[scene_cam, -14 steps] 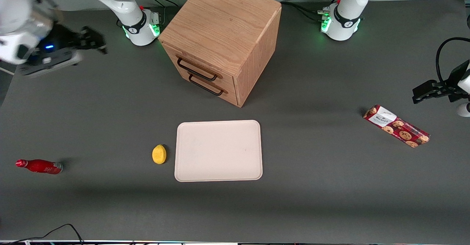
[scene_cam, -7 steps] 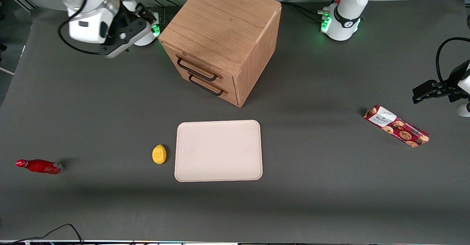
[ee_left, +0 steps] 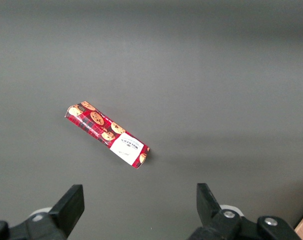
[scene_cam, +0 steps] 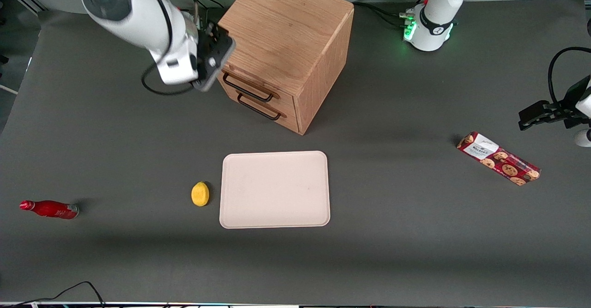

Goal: Open upper drawer
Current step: 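Hook the right gripper onto the upper drawer's black handle, then pull the upper drawer outward from the cabinet with the right gripper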

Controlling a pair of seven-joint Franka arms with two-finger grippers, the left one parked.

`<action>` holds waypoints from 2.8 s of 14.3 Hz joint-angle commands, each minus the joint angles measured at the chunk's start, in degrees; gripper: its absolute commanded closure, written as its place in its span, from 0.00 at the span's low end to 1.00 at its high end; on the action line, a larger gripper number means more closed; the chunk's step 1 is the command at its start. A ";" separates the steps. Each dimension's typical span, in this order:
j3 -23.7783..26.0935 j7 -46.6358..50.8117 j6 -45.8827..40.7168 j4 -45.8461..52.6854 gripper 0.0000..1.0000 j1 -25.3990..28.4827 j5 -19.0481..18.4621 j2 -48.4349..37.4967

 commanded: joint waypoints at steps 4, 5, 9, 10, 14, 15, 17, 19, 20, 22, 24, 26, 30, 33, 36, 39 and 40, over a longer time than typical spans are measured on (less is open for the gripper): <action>0.27 -1.64 3.76 -1.81 0.00 -0.75 1.48 3.24; 0.27 -1.64 6.47 -4.26 0.00 -0.66 1.48 3.16; 0.71 -2.26 13.96 -10.86 0.00 -0.40 1.48 2.54; 0.63 -2.34 14.49 -11.40 0.00 -0.40 1.39 2.54; 1.23 -2.69 19.57 -15.43 0.00 -0.40 0.95 2.19; 1.94 -2.70 21.68 -16.57 0.00 -0.40 0.95 2.19; 2.12 -2.70 24.50 -18.25 0.00 -0.40 0.69 2.19; 2.29 -2.70 26.09 -19.13 0.00 -0.31 0.51 2.19; 2.29 -2.78 26.79 -19.57 0.00 -0.31 0.25 2.28; 2.29 -2.78 28.55 -20.28 0.00 -0.31 -2.20 2.71; 2.29 -2.96 29.26 -20.19 0.00 -0.31 -4.31 3.68; 2.29 -2.96 29.70 -19.93 0.00 -0.40 -5.11 4.21; 1.68 -2.96 29.88 -19.05 0.00 -0.66 -7.47 4.74; 0.98 -3.05 29.88 -16.42 0.00 -1.19 -11.26 7.81; -1.39 -3.14 29.88 -13.78 0.00 -1.19 -13.20 10.00; -4.28 -6.11 29.70 -10.62 0.00 -1.19 -13.47 12.11; -5.60 -8.04 29.70 -9.74 0.00 -1.19 -13.47 12.99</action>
